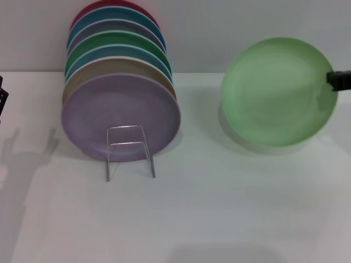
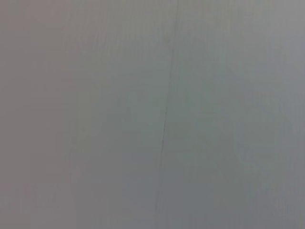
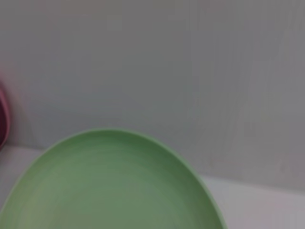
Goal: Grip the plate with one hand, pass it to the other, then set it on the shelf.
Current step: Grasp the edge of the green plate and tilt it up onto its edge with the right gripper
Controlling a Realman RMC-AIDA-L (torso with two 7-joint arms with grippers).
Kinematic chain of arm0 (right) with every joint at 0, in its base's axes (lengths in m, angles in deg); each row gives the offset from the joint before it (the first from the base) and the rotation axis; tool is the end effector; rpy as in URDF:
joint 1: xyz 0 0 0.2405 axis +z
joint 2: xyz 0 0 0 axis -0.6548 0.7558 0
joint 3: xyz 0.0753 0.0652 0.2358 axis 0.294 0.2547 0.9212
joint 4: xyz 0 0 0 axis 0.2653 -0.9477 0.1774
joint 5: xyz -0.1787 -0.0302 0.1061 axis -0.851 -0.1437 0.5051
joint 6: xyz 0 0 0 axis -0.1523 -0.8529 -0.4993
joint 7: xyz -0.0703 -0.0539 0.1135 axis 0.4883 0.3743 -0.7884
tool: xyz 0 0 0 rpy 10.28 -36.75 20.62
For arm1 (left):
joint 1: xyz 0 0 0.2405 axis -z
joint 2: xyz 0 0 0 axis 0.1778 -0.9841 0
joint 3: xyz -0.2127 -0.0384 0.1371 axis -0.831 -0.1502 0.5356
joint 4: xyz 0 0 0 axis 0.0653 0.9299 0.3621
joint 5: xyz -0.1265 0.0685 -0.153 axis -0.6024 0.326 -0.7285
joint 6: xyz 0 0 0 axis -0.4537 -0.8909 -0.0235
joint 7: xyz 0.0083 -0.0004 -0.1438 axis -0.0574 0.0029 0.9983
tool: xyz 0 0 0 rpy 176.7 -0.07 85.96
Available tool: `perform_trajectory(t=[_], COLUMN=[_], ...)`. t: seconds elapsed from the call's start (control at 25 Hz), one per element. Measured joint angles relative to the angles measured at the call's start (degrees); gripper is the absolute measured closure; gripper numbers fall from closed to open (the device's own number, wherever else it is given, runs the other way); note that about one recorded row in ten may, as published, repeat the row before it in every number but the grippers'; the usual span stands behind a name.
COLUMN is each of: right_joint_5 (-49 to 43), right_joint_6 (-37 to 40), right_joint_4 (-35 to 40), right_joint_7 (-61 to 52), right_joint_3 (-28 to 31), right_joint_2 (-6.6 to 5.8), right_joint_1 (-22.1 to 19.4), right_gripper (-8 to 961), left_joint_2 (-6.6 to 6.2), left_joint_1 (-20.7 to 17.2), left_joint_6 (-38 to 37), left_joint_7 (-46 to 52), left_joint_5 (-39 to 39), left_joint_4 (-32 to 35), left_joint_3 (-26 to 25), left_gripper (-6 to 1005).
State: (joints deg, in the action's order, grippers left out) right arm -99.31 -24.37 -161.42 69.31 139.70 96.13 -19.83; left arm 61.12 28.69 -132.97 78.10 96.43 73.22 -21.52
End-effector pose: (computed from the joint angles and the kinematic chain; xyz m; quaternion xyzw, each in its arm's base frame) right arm 0.2424 0.3941 0.0899 -0.7864 0.4052 0.0540 0.4630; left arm -0.3146 0.2908 0.0192 -0.6066 -0.1784 -0.4308 0.6439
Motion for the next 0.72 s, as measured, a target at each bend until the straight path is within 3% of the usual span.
perform_trajectory(t=[0.72], right_joint_5=[0.5], right_joint_6=[42.8], right_joint_4=[7.9], right_joint_7=[0.9], right_joint_3=[-21.0], right_joint_2=[0.31], right_joint_1=[-6.0], right_gripper=[933], left_joint_2=[0.09], left_joint_1=[-1.2], left_joint_6=[-0.3], left_joint_7=[2.5], left_joint_5=[0.2], left_joint_4=[-0.2], left_joint_3=[0.3], left_gripper=[167])
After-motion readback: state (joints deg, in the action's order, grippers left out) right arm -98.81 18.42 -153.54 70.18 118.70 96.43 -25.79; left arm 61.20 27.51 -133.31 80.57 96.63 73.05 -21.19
